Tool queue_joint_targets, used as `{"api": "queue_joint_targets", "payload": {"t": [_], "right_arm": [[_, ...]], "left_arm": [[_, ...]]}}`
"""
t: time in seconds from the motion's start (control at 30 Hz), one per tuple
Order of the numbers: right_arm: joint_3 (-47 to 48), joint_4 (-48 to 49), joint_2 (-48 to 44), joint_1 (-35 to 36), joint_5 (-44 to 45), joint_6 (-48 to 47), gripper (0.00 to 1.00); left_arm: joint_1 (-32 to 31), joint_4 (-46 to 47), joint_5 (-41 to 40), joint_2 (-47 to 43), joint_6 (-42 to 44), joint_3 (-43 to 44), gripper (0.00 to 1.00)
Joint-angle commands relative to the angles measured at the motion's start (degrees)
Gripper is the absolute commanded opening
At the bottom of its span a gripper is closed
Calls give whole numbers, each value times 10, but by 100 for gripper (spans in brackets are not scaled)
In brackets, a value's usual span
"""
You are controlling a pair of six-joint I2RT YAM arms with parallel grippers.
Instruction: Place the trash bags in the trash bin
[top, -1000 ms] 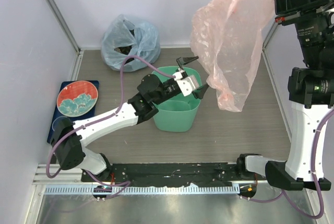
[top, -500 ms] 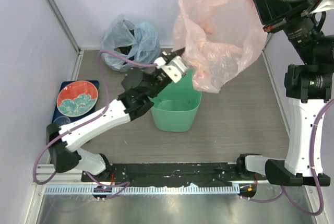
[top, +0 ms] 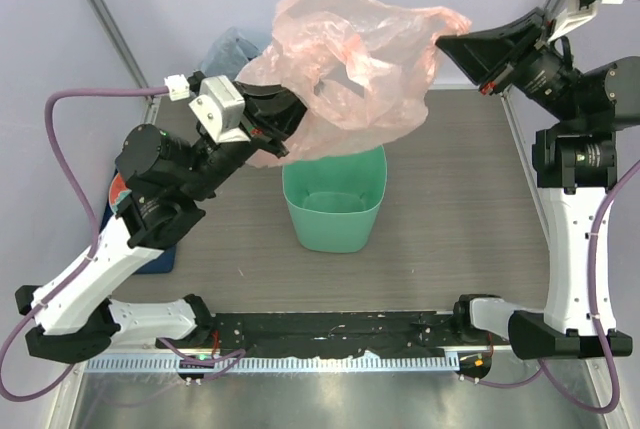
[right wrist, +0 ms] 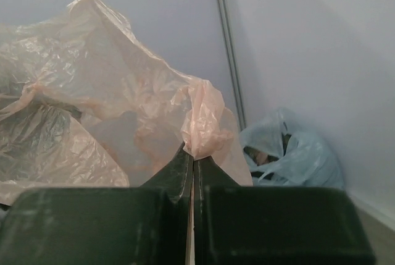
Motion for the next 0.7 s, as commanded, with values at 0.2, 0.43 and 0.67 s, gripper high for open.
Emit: {"api": "queue_joint_targets", "payload": {"t": [0.2, 0.43, 0.67], "right_arm": [[-6, -237, -44, 0, -36, -60, 1], [-74, -349, -79, -1, -18, -67, 1], [-115, -304, -75, -1, 0, -36, 1]], "left_arm": [[57, -119, 25, 42, -181, -6, 0], [113, -164, 43, 100, -283, -25, 0], [124, -203, 76, 129, -275, -67, 0]]}}
